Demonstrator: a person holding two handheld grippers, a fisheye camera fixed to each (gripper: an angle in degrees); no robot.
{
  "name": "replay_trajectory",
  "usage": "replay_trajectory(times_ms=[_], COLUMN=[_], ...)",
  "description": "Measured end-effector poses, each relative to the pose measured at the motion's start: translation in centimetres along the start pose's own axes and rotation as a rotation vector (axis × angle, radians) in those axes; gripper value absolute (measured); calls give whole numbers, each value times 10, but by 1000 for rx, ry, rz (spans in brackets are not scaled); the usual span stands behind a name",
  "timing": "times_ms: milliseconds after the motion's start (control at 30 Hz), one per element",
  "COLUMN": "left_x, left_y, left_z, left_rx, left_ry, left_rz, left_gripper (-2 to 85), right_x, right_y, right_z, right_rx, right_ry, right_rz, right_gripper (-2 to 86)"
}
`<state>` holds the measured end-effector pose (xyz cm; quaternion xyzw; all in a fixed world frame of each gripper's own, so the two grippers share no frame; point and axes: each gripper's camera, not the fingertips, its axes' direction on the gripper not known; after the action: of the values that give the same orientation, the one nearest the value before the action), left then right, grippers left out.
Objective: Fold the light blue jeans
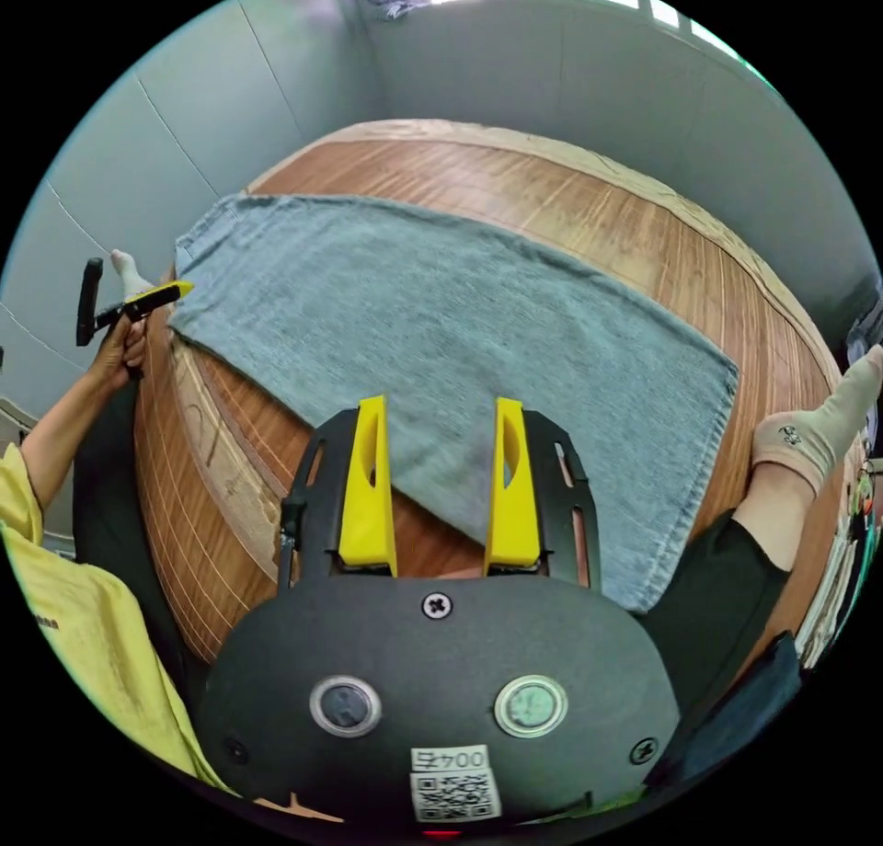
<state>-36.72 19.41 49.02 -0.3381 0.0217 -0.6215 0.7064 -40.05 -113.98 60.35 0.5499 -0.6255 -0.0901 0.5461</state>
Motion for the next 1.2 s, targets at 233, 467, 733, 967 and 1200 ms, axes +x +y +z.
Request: replay_trajectory(times_ms=[233,467,733,967,1200], left_x=[-100,-149,-184,-124,-103], left_y=[-46,-70,-65,-125,-207], left_z=[11,64,62,45,124], left_rx=[23,-74,-31,136,0], left_ry=[-203,-315,-180,-207,-278], left_rz=[-147,-109,-211,-68,-62], left_gripper=[70,61,28,23,25], right_x=[-47,-61,-59,-60,-59], right_y=[-18,-9,-1,1,3], right_z=[38,46,50,53,57], right_rx=[114,117,130,123,122], right_ry=[3,102,85,96,94], right_rz=[-37,-65,-59,-60,-57], right_gripper=[186,187,187,187,187])
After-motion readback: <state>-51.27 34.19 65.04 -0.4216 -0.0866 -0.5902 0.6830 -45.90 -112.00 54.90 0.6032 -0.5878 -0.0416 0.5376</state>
